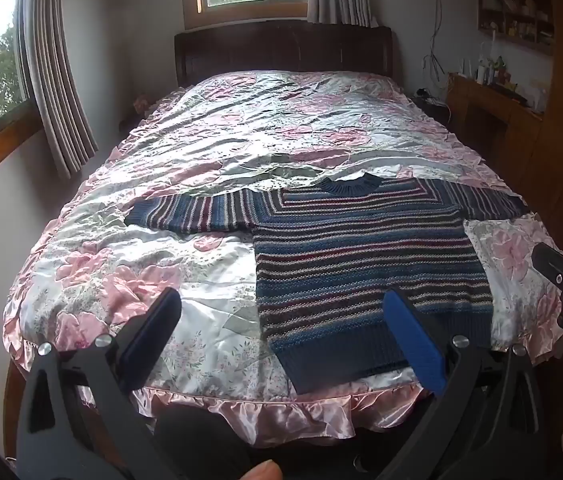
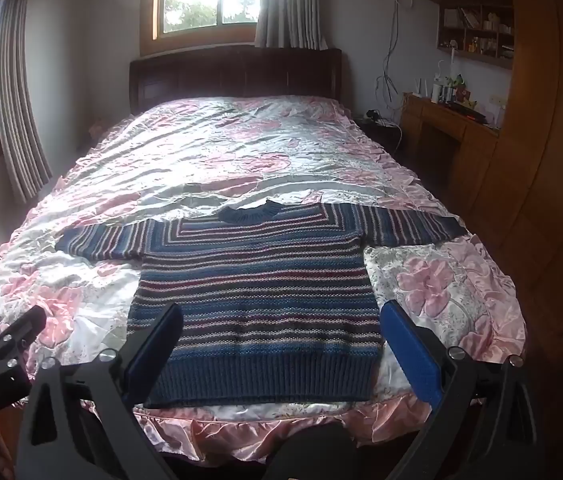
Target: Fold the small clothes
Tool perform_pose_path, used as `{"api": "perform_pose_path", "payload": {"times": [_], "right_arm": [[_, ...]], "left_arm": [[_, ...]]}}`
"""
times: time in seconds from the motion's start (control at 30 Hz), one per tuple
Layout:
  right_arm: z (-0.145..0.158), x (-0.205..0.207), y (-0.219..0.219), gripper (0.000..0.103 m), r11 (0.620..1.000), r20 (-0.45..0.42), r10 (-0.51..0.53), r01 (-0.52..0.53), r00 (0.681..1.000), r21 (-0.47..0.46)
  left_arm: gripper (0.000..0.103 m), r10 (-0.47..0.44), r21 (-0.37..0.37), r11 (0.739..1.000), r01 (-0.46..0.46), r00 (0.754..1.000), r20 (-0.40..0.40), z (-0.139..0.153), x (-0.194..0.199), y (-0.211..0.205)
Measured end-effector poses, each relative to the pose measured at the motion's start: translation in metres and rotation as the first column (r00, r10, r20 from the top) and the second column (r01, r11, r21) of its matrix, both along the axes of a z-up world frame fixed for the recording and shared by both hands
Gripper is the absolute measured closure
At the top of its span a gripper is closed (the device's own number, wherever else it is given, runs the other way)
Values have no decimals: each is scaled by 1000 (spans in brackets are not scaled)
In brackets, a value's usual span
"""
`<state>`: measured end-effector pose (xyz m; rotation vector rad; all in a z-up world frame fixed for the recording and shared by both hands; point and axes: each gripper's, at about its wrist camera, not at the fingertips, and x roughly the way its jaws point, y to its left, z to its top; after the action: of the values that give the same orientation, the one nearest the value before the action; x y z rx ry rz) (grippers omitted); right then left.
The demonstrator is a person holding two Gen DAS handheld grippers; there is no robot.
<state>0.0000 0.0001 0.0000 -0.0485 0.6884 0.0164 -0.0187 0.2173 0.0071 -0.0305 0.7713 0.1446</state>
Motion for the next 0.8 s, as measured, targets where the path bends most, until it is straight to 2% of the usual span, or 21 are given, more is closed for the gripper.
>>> {"api": "perform_pose_path", "payload": {"times": [0.8], "right_arm": [[6,2,1,4,1000,2,4,-4,1000,0]], "left_arm": [[3,21,18,1000,-21,1000,22,11,0,1]]}}
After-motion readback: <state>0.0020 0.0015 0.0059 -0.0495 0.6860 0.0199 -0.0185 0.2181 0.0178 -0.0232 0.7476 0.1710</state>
